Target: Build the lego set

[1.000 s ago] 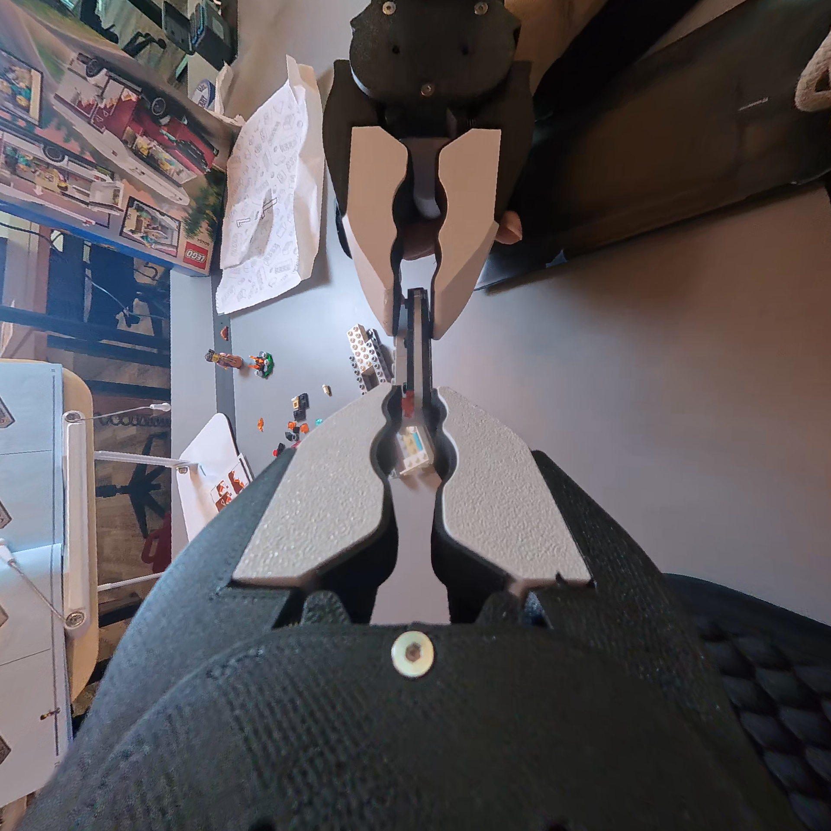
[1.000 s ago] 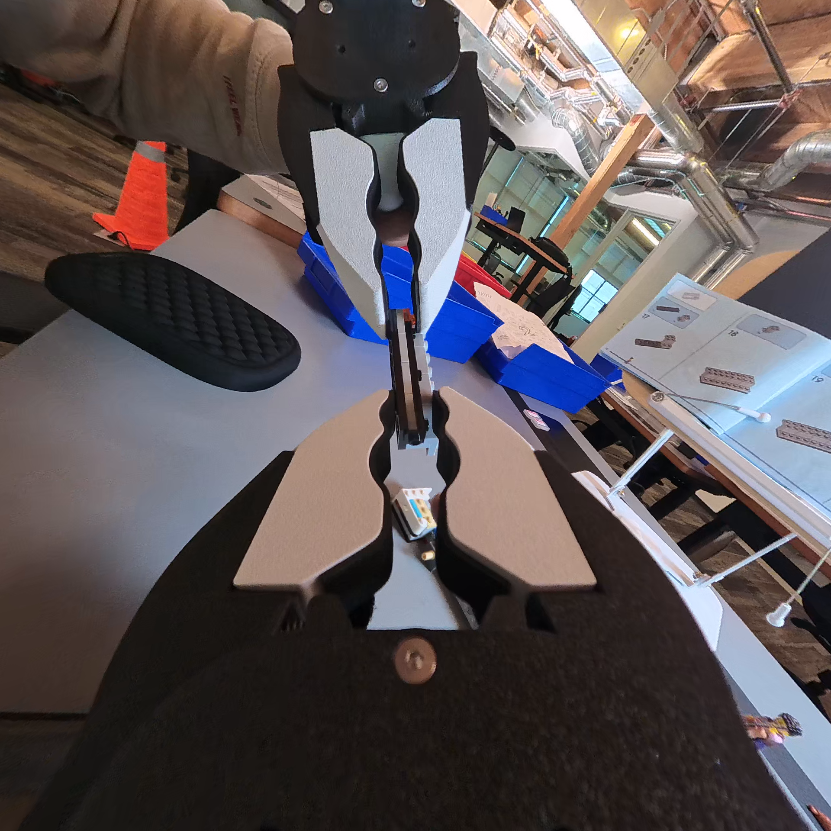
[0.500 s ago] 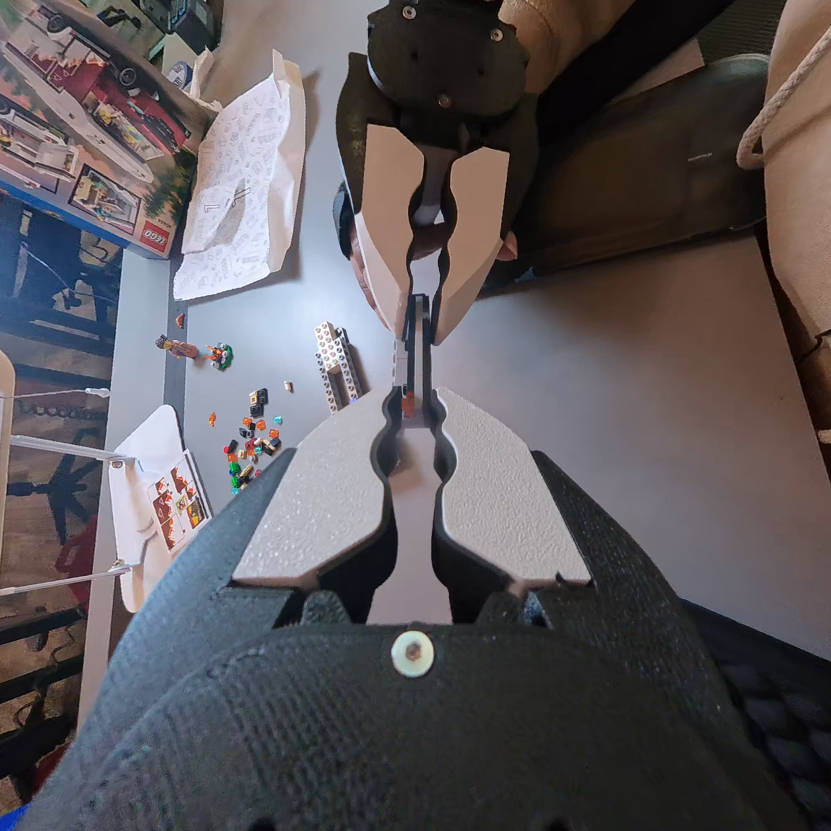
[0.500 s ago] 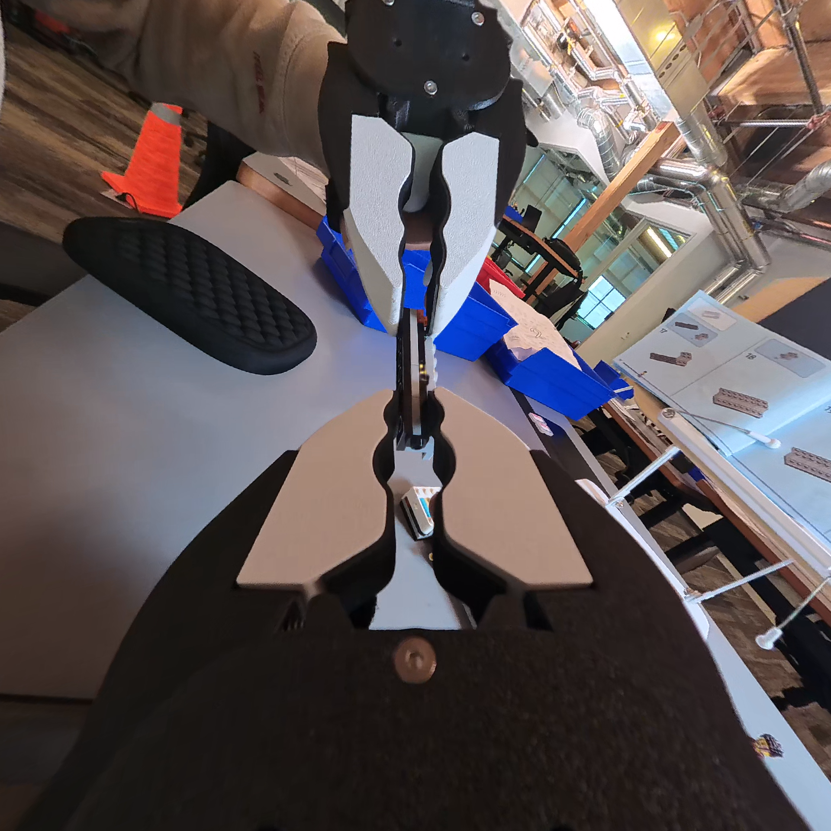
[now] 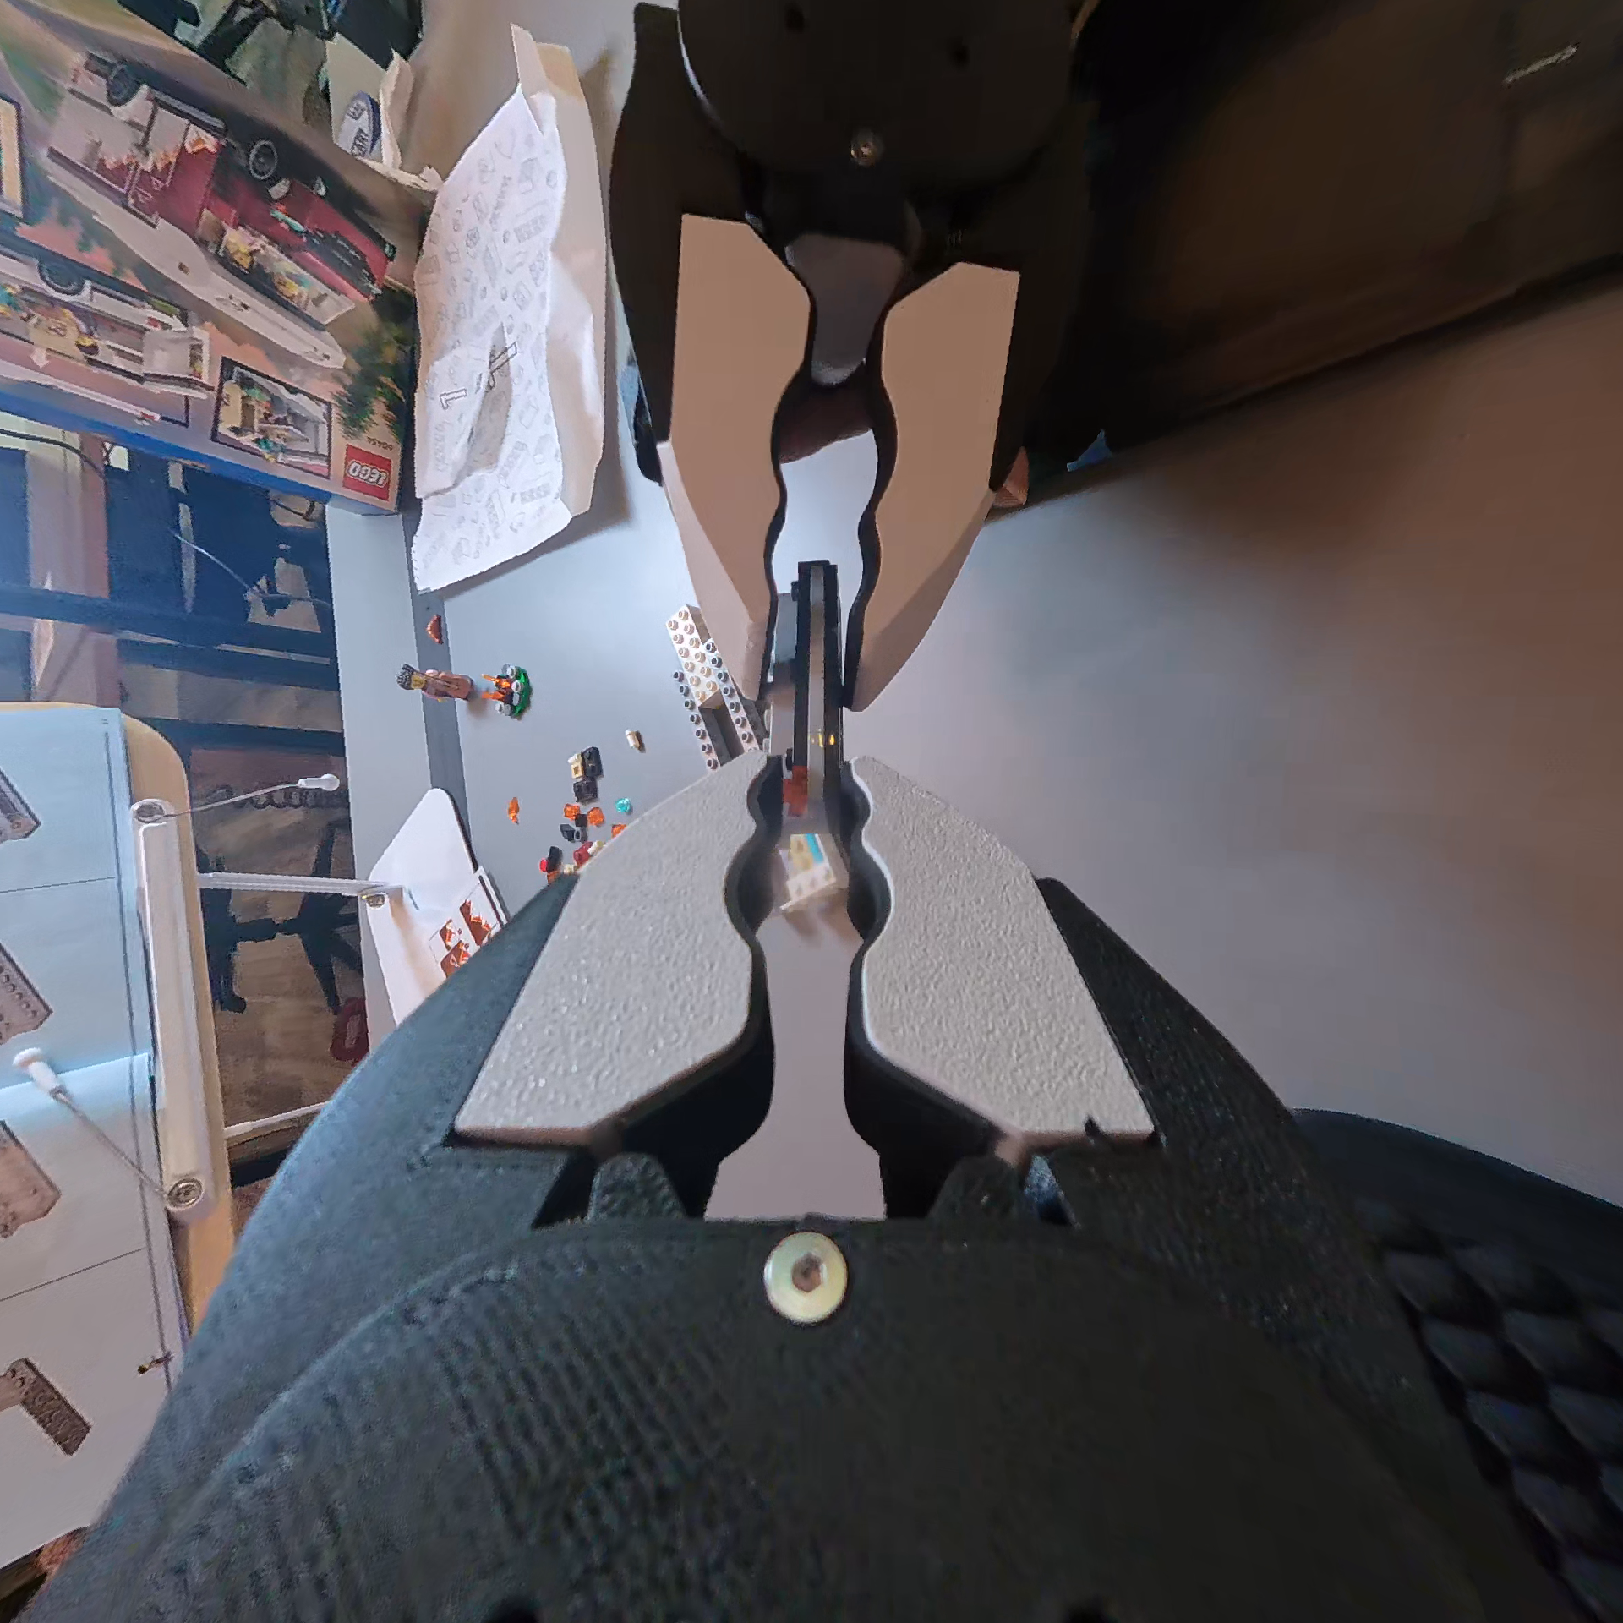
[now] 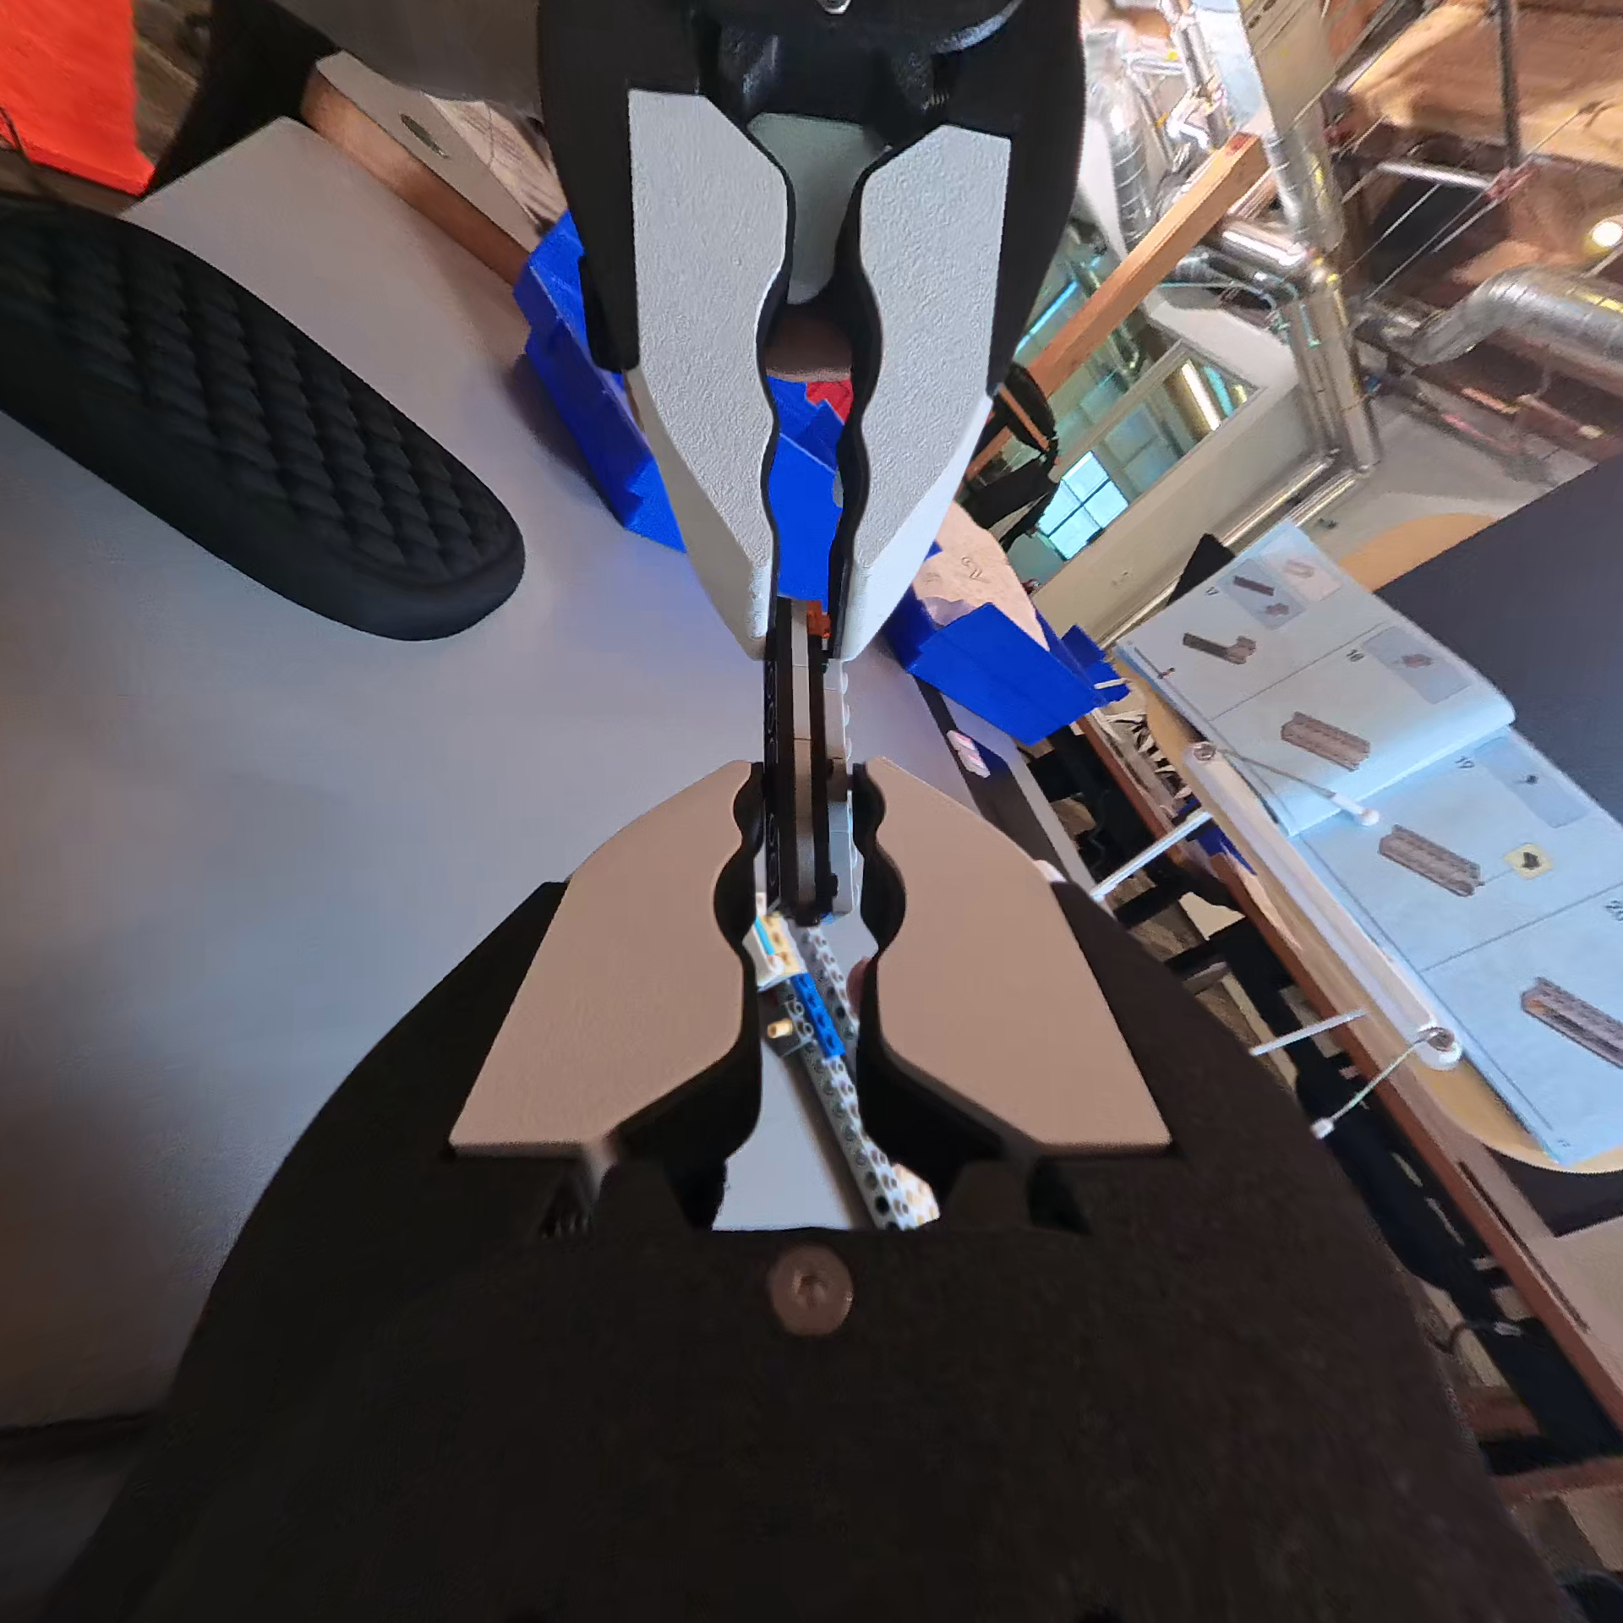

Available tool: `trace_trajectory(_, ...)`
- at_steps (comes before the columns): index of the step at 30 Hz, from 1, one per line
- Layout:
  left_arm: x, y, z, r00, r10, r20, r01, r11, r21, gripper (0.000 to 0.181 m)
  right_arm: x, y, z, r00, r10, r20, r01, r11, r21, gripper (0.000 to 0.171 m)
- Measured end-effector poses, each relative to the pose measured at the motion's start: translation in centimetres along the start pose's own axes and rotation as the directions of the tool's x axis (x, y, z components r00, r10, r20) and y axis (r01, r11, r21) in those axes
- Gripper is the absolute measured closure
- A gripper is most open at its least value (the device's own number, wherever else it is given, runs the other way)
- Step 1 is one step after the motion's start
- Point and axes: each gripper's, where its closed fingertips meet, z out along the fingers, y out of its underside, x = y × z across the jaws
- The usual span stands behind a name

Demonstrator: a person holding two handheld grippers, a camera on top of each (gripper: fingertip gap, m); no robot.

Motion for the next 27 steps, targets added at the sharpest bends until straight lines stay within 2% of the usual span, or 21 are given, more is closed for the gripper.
trace_trajectory(5,-0.1,0.6,0.1,1.000,0.026,0.007,-0.026,0.998,-0.051,0.169,0.1,-0.5,-0.2,1.000,0.014,0.008,-0.014,0.999,0.031,0.153)
trace_trajectory(11,0.2,0.4,0.0,1.000,0.009,0.000,-0.009,0.999,-0.034,0.169,-0.4,-0.1,0.0,0.995,0.080,0.054,-0.080,0.997,0.004,0.159)
trace_trajectory(17,-0.8,-0.5,-0.6,0.998,-0.051,0.046,0.049,0.998,0.046,0.168,0.6,-1.0,-0.4,0.989,0.147,0.026,-0.149,0.986,0.078,0.160)
trace_trajectory(19,-1.0,-0.7,-0.9,0.995,-0.082,0.051,0.078,0.995,0.066,0.159,0.6,-1.2,-0.5,0.987,0.156,0.024,-0.158,0.982,0.102,0.160)
trace_trajectory(27,-0.8,-1.2,-1.3,0.996,-0.066,0.057,0.061,0.994,0.088,0.168,0.7,-1.7,-0.6,0.988,0.154,0.019,-0.155,0.979,0.133,0.160)
